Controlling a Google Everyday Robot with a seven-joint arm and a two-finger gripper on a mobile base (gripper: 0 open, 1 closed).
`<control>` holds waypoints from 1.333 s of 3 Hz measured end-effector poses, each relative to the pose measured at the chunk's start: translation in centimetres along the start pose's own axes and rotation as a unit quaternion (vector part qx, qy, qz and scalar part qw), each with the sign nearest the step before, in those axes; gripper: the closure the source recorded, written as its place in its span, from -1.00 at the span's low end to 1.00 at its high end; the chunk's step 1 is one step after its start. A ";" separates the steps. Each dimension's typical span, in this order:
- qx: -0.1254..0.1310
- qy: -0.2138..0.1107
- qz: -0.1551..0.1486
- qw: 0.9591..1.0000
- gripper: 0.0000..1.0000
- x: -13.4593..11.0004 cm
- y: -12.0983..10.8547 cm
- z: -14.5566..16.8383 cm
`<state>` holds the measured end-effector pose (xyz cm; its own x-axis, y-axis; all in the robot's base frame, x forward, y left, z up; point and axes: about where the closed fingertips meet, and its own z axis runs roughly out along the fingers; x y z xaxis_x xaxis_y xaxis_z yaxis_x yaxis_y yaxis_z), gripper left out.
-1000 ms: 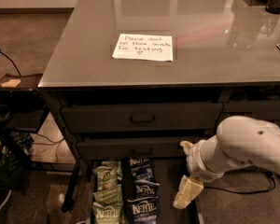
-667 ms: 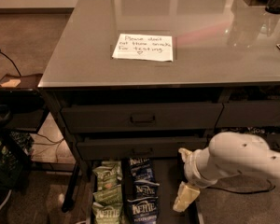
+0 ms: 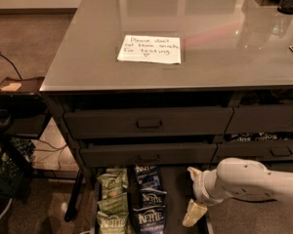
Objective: Pick blue chip bag from bottom drawer and place on counter
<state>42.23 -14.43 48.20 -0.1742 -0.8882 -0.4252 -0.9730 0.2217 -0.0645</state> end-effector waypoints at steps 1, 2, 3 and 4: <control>-0.039 -0.011 0.012 0.999 -1.00 2.0 1.6 4.7; -0.072 -0.031 0.036 0.996 -1.00 3.3 2.8 8.3; -0.121 -0.068 0.067 0.988 -1.00 3.3 4.4 12.4; -0.128 -0.070 0.070 0.987 -1.00 3.4 5.0 13.1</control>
Offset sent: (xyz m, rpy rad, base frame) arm -0.0289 0.0167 -0.1424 0.1746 0.2338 -0.0233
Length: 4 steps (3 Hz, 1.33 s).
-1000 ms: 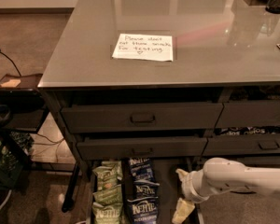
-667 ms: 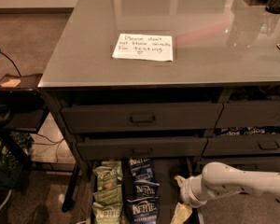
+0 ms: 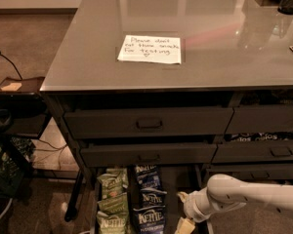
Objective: Pick blue chip bag from bottom drawer and place on counter
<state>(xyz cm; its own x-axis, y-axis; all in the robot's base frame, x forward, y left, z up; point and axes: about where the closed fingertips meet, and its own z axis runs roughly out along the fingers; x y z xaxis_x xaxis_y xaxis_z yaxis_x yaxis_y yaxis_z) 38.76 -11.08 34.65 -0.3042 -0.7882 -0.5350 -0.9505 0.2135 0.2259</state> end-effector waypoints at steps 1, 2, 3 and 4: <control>-0.005 -0.007 -0.010 1.000 -1.00 0.5 -0.2 0.9; -0.009 -0.015 -0.031 0.999 -1.00 1.3 -1.3 4.2; -0.018 -0.035 -0.053 0.998 -1.00 1.2 -2.2 7.8; -0.029 -0.048 -0.067 0.996 -1.00 1.0 -2.7 10.9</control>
Offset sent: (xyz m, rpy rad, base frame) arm 0.0111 0.0249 -0.0903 0.0649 -0.0461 0.0924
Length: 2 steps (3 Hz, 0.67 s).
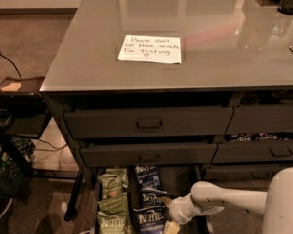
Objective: Pick blue chip bag from bottom drawer and place on counter
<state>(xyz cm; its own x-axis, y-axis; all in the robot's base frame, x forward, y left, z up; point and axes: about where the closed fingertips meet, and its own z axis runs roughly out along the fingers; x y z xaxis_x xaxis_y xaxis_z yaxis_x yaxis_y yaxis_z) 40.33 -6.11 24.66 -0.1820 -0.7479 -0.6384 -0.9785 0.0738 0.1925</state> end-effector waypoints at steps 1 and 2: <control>-0.010 -0.011 -0.009 1.000 -1.00 0.4 -0.5 2.2; -0.014 -0.018 -0.020 1.000 -1.00 0.8 -1.2 3.8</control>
Offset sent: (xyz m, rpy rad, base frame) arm 0.0162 0.0217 -0.0512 0.0623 -0.0271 0.0568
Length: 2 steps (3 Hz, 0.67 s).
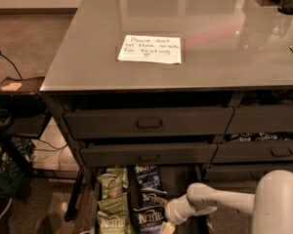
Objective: Pick blue chip bag from bottom drawer and place on counter
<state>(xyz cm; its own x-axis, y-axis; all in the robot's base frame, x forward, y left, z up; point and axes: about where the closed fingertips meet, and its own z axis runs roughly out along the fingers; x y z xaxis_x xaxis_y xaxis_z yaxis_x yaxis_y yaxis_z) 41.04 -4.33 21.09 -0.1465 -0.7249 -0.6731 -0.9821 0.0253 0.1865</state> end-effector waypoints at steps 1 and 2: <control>-0.006 0.000 -0.003 1.000 -0.71 0.9 -0.5 1.1; -0.014 0.004 -0.001 1.000 -0.35 1.8 -0.8 1.9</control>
Offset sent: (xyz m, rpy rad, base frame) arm 0.0074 -0.0053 -0.0396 -0.0174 0.0330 0.0276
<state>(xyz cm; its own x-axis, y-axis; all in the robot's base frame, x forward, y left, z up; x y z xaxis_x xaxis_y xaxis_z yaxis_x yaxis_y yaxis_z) 41.35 -4.35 18.40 -0.1443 -0.7304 -0.6676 -0.9785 0.0048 0.2063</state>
